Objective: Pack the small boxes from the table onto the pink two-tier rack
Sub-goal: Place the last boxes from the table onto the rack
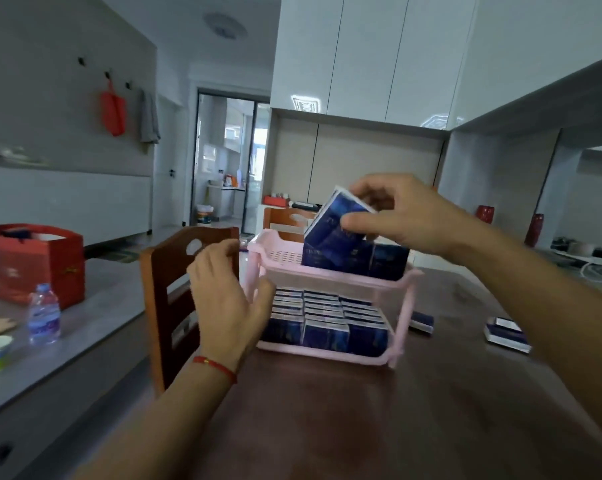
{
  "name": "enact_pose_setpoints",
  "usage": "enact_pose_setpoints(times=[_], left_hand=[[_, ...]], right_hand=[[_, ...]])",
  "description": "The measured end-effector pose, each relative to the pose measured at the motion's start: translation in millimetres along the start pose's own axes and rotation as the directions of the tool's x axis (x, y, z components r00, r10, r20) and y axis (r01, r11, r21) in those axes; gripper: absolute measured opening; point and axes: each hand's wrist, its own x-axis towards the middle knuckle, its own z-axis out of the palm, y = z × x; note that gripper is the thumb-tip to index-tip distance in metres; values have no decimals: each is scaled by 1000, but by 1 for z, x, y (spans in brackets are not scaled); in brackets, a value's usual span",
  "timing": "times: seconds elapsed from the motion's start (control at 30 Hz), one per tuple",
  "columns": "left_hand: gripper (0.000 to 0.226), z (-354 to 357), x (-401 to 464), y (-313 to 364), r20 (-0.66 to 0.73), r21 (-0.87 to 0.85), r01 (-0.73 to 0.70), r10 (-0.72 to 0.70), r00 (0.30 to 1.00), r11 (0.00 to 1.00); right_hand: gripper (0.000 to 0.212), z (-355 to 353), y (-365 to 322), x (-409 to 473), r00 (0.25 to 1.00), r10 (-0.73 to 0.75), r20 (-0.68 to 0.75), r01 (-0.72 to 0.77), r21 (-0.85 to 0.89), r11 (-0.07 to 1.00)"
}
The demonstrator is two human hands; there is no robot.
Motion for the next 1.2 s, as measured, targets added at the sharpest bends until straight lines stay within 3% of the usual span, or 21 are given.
enact_pose_setpoints(times=[0.13,0.3,0.57,1.2], left_hand=[[83,18,-10,-22,285,-57,308,-280,917,950],[89,31,-18,-35,401,-96,317,-255,880,943],[81,39,-27,-36,376,-65,257,-215,901,964],[86,39,-28,-34,351,-26,214,-191,916,976]], right_hand=[[25,19,1,66,999,36,-38,-35,22,999],[32,47,12,128,996,88,28,-86,-80,993],[37,60,51,164,917,289,276,-210,-281,936],[38,82,61,185,878,378,295,-205,-481,852]])
